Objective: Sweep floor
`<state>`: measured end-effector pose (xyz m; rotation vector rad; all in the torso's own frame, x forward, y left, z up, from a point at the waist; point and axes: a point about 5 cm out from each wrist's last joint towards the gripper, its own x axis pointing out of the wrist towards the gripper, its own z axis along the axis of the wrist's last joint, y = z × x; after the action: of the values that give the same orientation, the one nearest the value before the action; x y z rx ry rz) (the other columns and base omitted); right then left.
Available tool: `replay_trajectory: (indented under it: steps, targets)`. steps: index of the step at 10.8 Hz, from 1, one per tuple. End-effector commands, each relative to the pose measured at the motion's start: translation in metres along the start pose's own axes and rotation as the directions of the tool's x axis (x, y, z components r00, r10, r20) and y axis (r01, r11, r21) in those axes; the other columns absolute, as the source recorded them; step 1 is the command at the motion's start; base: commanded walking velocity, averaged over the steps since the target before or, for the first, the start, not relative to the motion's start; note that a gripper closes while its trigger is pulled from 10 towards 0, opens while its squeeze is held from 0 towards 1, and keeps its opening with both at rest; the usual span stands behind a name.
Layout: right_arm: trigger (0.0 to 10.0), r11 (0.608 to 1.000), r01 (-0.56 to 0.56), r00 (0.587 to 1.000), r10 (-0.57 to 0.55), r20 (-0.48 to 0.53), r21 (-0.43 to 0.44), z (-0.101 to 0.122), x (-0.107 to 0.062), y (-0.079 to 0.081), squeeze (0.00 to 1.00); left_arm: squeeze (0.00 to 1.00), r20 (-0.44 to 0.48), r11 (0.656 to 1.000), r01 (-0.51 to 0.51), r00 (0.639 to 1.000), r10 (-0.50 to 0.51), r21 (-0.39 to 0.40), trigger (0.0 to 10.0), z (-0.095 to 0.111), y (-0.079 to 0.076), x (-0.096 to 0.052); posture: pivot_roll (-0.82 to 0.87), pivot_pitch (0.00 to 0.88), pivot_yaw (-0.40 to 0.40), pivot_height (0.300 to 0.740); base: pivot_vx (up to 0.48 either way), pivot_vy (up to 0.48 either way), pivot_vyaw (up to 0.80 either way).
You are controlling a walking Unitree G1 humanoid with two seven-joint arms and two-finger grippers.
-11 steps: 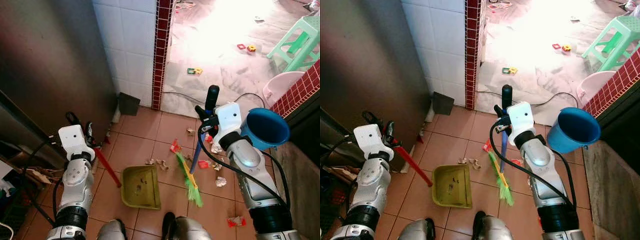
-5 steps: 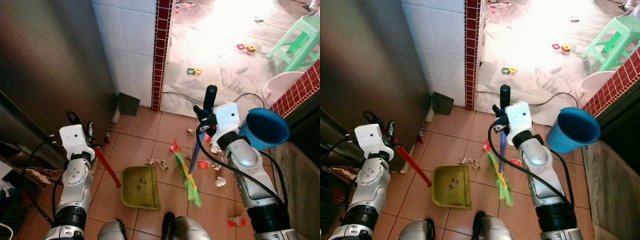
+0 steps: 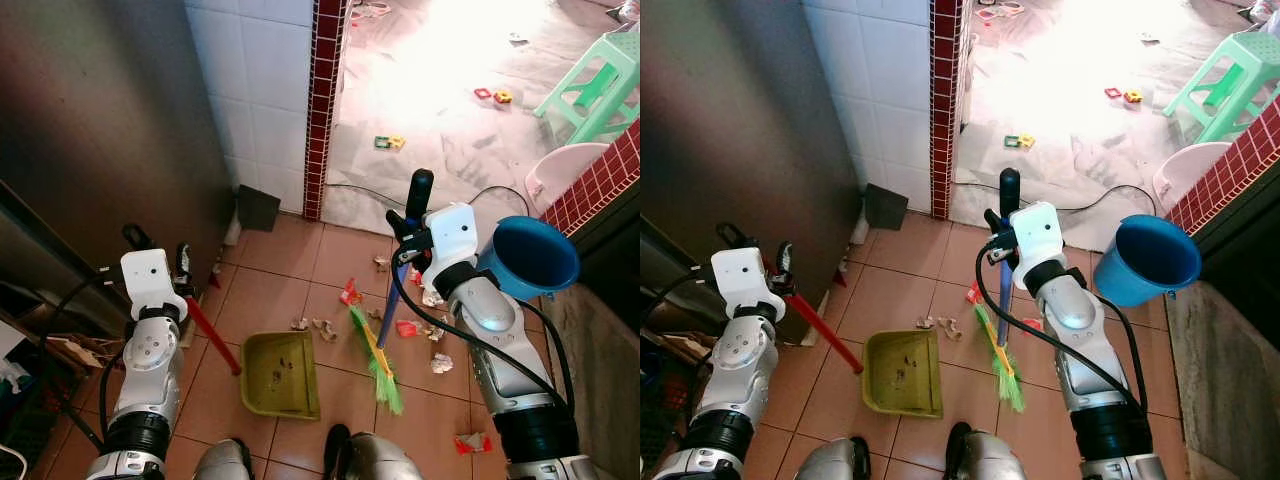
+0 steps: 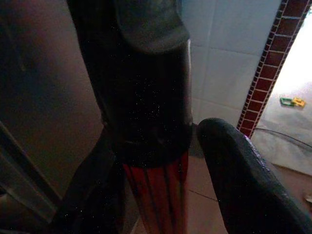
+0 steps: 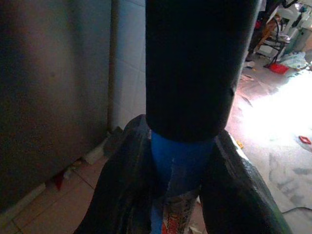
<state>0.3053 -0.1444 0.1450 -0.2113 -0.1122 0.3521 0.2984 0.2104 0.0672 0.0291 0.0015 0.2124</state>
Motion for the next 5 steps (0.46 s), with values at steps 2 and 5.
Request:
replay_trajectory:
  steps: [2,5]
  targets:
    - [10.0,0.999,0.013,1.000,-0.013,0.014,-0.033,0.0033,0.0004,-0.0032,0.00,0.00,0.009,1.000,0.001,1.000,-0.001,0.018,10.0,0.0035,0.0013,0.0021,-0.10,0.159,-0.065,0.740,0.000,0.000,0.00]
    - [10.0,0.999,0.012,1.000,-0.012,0.015,-0.030,0.0029,0.0014,-0.0026,0.00,0.00,0.032,1.000,-0.005,0.999,0.005,0.014,10.0,0.0099,0.0011,0.0050,-0.10,0.158,-0.064,0.740,0.000,0.000,0.00]
